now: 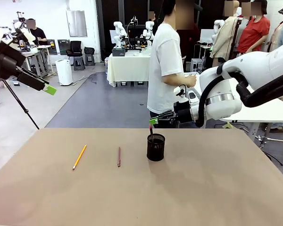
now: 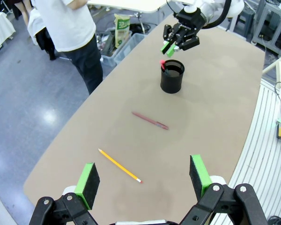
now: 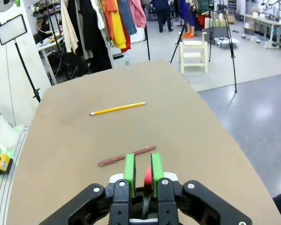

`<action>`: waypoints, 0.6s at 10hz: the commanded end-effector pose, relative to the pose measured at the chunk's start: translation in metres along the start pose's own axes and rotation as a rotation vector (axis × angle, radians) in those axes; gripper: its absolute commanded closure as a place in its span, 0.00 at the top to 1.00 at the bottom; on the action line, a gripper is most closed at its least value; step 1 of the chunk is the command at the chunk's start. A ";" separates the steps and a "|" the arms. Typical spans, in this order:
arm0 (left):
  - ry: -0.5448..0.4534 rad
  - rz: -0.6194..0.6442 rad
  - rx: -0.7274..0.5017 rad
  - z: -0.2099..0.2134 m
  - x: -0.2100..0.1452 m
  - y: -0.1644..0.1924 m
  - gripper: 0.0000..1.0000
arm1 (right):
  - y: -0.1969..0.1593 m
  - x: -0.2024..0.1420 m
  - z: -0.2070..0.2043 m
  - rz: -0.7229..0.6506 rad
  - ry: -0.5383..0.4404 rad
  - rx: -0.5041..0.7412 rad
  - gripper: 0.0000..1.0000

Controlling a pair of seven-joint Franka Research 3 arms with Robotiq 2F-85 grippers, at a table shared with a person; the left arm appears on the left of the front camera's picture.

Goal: Place the pens into the pen holder.
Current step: Pick up a writing instrument from the table and place it into the Pen holder.

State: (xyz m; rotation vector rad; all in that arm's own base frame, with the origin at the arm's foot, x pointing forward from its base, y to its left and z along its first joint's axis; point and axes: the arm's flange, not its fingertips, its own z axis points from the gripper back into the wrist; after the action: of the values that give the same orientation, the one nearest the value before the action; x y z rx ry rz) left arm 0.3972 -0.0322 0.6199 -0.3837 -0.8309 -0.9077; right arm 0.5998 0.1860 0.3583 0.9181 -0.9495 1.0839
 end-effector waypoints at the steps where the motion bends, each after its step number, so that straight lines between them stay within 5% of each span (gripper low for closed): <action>1: -0.001 -0.003 0.001 0.001 0.000 0.000 1.00 | -0.002 0.007 0.002 0.033 0.021 0.019 0.76; 2: -0.001 -0.003 0.001 0.001 0.000 0.000 1.00 | 0.001 0.010 0.004 0.037 0.034 0.027 0.95; 3: -0.001 -0.003 0.001 0.001 0.000 0.000 1.00 | 0.005 0.014 0.008 0.049 0.048 0.029 1.00; 6: -0.001 -0.003 0.001 0.001 0.000 0.000 1.00 | 0.019 0.034 0.027 0.068 0.113 0.041 1.00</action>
State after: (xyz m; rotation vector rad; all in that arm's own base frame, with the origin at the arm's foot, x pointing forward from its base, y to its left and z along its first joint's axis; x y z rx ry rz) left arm 0.3972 -0.0322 0.6199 -0.3838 -0.8308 -0.9077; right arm 0.5933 0.1805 0.3903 0.8605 -0.9141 1.2012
